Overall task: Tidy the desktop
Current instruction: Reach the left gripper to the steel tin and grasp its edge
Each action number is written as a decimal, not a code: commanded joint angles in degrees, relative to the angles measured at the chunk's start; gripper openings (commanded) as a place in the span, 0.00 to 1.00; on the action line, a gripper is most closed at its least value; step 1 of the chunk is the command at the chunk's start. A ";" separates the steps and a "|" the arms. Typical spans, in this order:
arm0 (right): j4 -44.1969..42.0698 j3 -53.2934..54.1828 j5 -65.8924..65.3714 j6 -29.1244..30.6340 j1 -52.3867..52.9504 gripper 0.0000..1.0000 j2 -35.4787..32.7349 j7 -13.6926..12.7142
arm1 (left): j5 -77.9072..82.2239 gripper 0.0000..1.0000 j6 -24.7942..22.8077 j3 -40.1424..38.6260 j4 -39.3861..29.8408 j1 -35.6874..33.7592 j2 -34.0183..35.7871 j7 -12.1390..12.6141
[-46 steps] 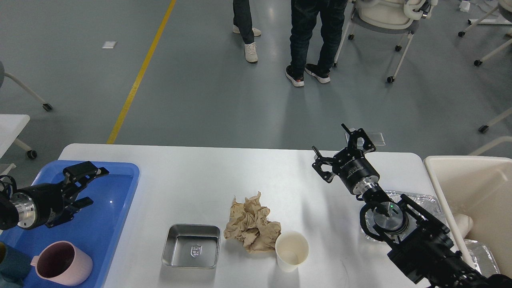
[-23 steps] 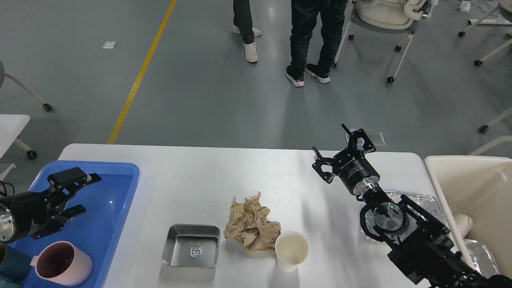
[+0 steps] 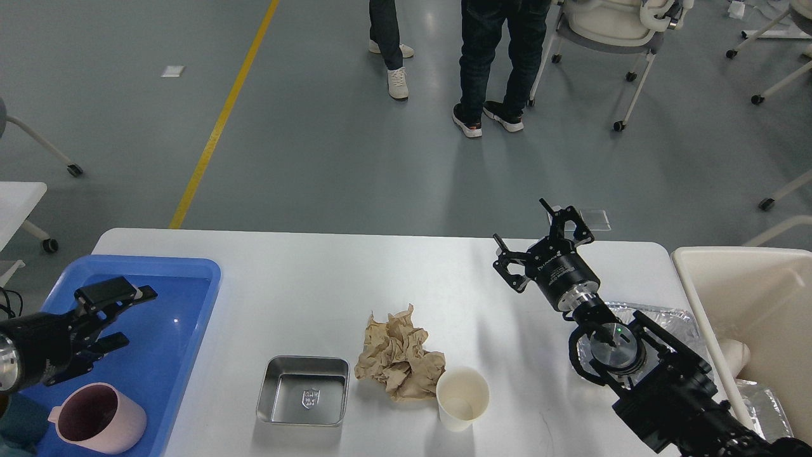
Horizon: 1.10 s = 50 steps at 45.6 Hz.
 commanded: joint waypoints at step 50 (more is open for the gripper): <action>0.26 0.00 0.00 0.18 0.09 1.00 0.82 0.00 | 45.67 0.97 -3.91 19.89 18.60 -12.62 -24.72 -6.75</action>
